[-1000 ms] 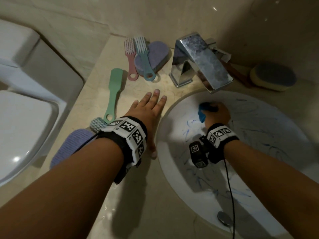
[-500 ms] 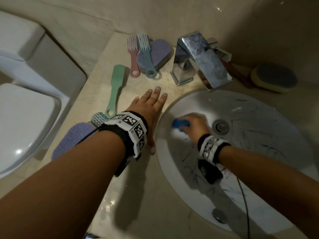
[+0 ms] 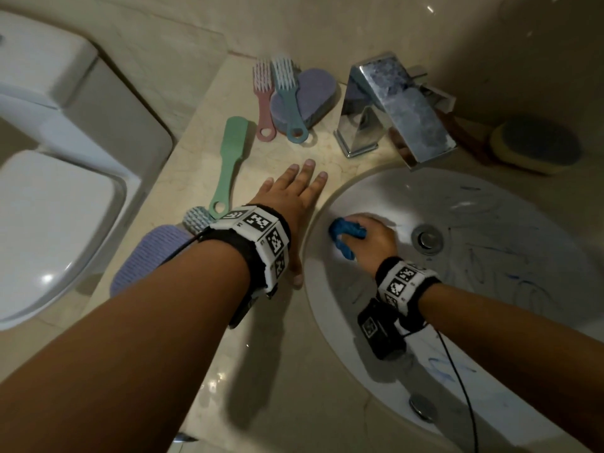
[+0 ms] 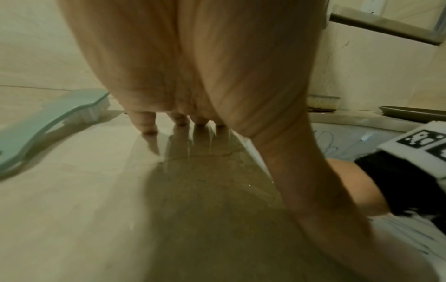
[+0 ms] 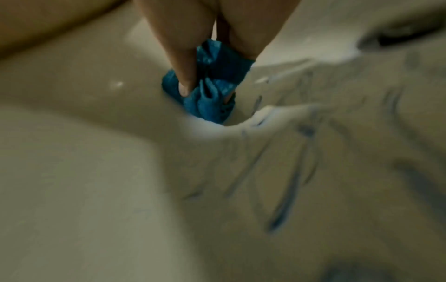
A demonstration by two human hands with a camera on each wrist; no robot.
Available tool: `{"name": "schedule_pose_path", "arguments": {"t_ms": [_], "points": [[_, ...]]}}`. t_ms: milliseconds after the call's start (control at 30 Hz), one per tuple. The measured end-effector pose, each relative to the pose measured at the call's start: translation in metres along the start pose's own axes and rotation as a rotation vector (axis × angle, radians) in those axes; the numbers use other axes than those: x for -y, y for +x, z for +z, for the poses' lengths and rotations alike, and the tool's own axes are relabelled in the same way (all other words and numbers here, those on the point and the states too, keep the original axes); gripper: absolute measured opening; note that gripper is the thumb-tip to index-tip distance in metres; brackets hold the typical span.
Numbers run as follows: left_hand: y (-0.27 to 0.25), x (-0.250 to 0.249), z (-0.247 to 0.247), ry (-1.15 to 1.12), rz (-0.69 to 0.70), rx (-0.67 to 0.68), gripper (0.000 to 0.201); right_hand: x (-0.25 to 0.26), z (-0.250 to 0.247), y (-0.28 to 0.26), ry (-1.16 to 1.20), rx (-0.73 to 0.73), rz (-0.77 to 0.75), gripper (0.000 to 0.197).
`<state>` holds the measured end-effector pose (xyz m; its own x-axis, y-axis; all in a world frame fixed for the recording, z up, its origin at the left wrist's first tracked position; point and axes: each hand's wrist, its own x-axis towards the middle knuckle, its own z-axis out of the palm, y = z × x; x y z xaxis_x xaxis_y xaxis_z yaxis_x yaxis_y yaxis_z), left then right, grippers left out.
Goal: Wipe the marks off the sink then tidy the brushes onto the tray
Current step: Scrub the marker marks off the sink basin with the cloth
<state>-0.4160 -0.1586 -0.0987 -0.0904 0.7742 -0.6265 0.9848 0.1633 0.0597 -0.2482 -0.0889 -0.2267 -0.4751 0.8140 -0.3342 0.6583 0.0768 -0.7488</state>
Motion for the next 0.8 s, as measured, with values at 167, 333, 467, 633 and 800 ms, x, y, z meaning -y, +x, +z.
{"name": "schedule_pose_path", "arguments": {"t_ms": [167, 333, 467, 633, 800], "points": [[-0.002, 0.000, -0.001, -0.002, 0.003, -0.005, 0.164, -0.002, 0.000, -0.055, -0.131, 0.365, -0.342, 0.014], [0.000, -0.001, -0.001, -0.003, -0.007, -0.004, 0.165, 0.001, -0.001, -0.011, -0.151, 0.209, -0.213, 0.019], [-0.001, -0.001, -0.001, 0.006, -0.003, -0.002, 0.164, 0.002, -0.014, -0.024, -0.067, 0.283, -0.157, 0.027], [0.000, -0.001, -0.001, 0.012, -0.003, -0.002, 0.165, -0.002, -0.015, -0.062, -0.262, 0.560, -0.307, 0.021], [-0.002, -0.001, -0.003, -0.009, -0.005, 0.007, 0.163, -0.003, -0.001, -0.012, -0.165, 0.175, -0.179, 0.020]]}}
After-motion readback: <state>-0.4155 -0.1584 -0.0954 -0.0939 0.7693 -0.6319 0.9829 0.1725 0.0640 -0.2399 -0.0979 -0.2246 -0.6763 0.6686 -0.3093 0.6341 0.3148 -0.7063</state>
